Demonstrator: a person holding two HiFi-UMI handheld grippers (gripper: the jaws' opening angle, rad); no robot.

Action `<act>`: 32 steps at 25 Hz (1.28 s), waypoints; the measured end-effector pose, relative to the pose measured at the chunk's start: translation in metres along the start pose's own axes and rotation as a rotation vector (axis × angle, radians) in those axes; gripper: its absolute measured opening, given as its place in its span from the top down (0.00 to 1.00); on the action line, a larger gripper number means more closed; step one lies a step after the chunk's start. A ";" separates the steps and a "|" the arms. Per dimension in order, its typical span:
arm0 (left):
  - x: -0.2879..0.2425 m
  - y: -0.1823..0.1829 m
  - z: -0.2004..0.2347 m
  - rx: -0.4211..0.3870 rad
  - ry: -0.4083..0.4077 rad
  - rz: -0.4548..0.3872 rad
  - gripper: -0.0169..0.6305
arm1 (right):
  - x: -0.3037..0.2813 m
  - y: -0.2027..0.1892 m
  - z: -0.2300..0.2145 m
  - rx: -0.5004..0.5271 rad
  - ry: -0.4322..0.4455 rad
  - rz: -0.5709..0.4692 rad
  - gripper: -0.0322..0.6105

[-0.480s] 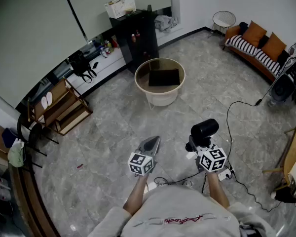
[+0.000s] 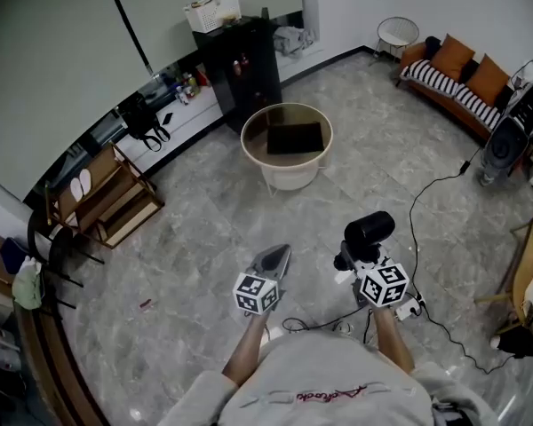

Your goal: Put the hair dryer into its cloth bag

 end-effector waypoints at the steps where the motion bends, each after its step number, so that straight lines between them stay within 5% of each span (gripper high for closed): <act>1: 0.001 0.001 0.004 -0.003 -0.005 0.001 0.93 | -0.002 0.000 0.002 -0.003 -0.005 -0.001 0.64; 32: -0.003 -0.005 0.071 0.013 -0.063 0.019 0.93 | -0.057 0.001 0.026 0.003 -0.057 0.010 0.64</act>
Point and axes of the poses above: the fingertips, and each gripper's own axes: x backward along the fingers, z to its left, y out of its top, the point moved 10 cm from there along x, backward along the fingers, and after that the axes turned 10 degrees about z, right-handed, at the moved point
